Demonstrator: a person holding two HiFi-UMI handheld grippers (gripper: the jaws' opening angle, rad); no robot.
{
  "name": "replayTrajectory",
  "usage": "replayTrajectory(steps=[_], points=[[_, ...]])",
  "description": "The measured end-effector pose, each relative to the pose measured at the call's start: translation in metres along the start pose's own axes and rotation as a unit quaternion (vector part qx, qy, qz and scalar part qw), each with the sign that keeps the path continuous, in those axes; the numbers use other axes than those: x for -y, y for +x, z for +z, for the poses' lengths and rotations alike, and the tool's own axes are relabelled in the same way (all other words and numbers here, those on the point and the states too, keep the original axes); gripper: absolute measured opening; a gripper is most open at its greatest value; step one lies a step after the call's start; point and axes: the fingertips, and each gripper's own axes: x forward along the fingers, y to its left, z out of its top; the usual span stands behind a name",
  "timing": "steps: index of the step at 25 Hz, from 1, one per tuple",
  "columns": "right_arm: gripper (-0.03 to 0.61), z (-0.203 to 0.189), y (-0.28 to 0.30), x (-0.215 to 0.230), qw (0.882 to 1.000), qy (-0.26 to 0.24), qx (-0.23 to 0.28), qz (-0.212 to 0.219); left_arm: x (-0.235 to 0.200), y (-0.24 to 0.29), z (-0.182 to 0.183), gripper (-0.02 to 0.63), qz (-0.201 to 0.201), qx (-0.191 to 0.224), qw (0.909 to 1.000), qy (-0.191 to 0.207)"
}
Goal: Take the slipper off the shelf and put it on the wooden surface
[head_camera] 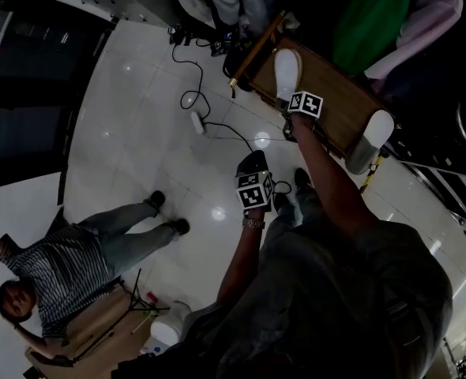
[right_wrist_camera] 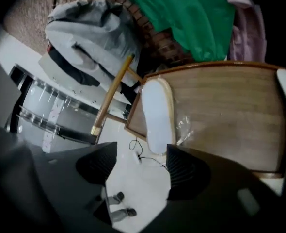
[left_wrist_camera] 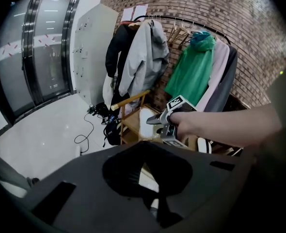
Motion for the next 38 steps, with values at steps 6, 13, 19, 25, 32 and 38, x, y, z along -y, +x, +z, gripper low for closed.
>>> replayTrajectory(steps=[6,13,19,25,32,38], points=[[0.138,-0.034,-0.088,-0.031,0.990,-0.137,0.023,-0.015,0.020,-0.001,0.041,0.005,-0.037,0.028,0.9988,0.015],[0.000,-0.058,-0.174,-0.100,0.949,-0.305,0.081,0.003,0.060,-0.017,0.078,0.005,-0.085,0.041,0.9946,0.044],[0.000,-0.065,-0.203,-0.106,0.944,-0.317,0.097,0.001,0.081,-0.030,0.075,0.005,-0.093,0.043,0.9928,0.062],[0.000,-0.072,-0.220,-0.096,0.945,-0.312,0.101,-0.003,0.085,-0.037,0.069,0.005,-0.092,0.040,0.9927,0.067],[0.000,-0.073,-0.229,-0.098,0.944,-0.311,0.109,0.009,0.086,-0.047,0.072,0.005,-0.090,0.050,0.9919,0.075],[0.000,-0.070,-0.239,-0.112,0.942,-0.313,0.121,0.024,0.086,-0.054,0.079,0.005,-0.091,0.063,0.9911,0.074]])
